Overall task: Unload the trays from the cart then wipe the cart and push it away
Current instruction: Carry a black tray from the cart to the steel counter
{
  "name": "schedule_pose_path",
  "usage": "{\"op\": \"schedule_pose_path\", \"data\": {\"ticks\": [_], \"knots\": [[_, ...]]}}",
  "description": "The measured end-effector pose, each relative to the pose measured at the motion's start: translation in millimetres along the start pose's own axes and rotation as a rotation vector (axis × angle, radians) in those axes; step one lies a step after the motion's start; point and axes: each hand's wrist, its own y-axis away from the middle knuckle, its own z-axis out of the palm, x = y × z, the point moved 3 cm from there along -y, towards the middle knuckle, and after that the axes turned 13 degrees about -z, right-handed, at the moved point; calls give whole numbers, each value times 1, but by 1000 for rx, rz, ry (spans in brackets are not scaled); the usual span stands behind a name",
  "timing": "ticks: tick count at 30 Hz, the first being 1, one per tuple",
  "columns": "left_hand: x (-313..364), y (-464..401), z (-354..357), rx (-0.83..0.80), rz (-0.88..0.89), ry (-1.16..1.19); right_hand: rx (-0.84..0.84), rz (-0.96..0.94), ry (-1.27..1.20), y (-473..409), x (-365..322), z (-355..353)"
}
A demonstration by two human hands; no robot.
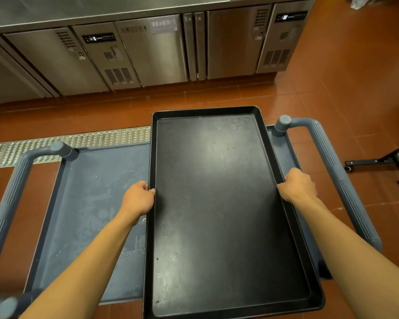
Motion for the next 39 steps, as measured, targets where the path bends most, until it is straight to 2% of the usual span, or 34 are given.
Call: {"op": "schedule_pose_path", "data": {"ticks": [16,27,34,39], "knots": [[8,18,-9,51,43,-58,10,5,-1,14,-12,-19],[13,18,-24,6,3,-2,-34,-90,-69,10,-16,-47],[26,29,-40,3,74,-18,-91,-86,-116,18,-12,-61],[47,41,-48,0,159,-30,-54,-37,-291,26,2,-79]]}}
